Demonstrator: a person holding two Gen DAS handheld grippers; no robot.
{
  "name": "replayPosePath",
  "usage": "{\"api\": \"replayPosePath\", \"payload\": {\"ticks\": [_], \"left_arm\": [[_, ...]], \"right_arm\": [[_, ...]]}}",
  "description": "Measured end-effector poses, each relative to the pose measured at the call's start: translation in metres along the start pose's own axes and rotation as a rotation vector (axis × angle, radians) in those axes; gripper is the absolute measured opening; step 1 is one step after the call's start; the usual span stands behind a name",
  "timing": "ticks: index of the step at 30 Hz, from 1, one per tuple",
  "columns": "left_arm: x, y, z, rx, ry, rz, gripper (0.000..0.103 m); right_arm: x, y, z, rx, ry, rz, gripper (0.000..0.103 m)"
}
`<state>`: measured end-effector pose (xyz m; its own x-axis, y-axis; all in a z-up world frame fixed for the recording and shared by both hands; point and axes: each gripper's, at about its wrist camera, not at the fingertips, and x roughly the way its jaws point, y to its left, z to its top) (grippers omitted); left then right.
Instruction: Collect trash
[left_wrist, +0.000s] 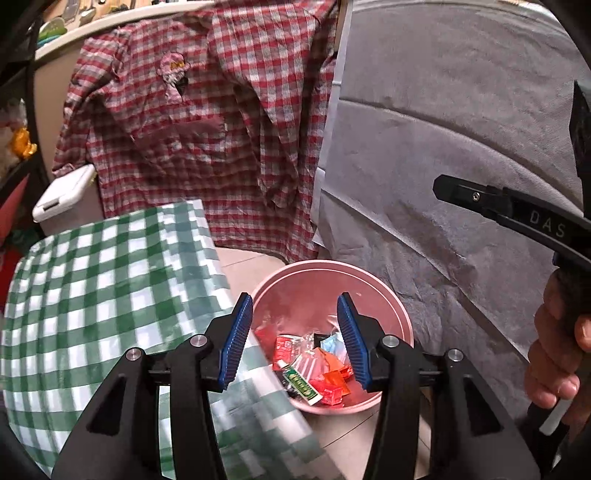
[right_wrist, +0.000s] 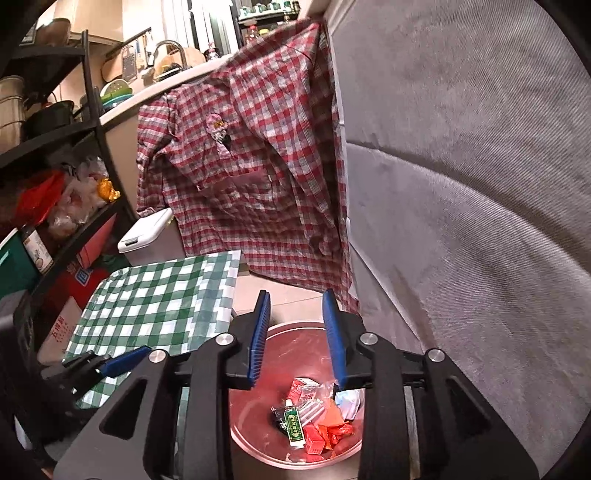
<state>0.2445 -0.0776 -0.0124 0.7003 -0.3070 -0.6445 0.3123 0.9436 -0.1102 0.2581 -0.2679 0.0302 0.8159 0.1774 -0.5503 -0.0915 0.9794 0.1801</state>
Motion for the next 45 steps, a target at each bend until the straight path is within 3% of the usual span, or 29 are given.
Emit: {"api": "replayPosePath", "payload": {"ticks": [5,10,16,22,25,31,45], "left_arm": [[-0.049,0.011,-0.006,-0.007,-0.057,0.037,0.05],[-0.107,0.008,-0.021,0.018,-0.135,0.095,0.064],[-0.154,-0.001,-0.059,-0.055,-0.181,0.13,0.083],[-0.18,-0.005,-0.102,-0.16,-0.155,0.183,0.093],[-0.186,-0.01,-0.118,-0.17,-0.137,0.223,0.095],[-0.185,-0.018,-0.151,-0.207,-0.096,0.222,0.095],[-0.176,-0.024,-0.156,-0.187,-0.097,0.236,0.095]], "right_arm": [[-0.047,0.008,-0.004,-0.036,-0.057,0.024,0.054],[-0.103,0.01,-0.021,-0.051,-0.12,0.027,0.076],[-0.161,0.019,-0.06,-0.096,-0.163,-0.013,0.098],[-0.185,0.023,-0.101,-0.12,-0.133,-0.087,0.098],[-0.187,0.024,-0.121,-0.116,-0.098,-0.117,0.098],[-0.178,0.021,-0.143,-0.107,-0.027,-0.142,0.098],[-0.173,0.015,-0.142,-0.093,-0.025,-0.134,0.098]]}}
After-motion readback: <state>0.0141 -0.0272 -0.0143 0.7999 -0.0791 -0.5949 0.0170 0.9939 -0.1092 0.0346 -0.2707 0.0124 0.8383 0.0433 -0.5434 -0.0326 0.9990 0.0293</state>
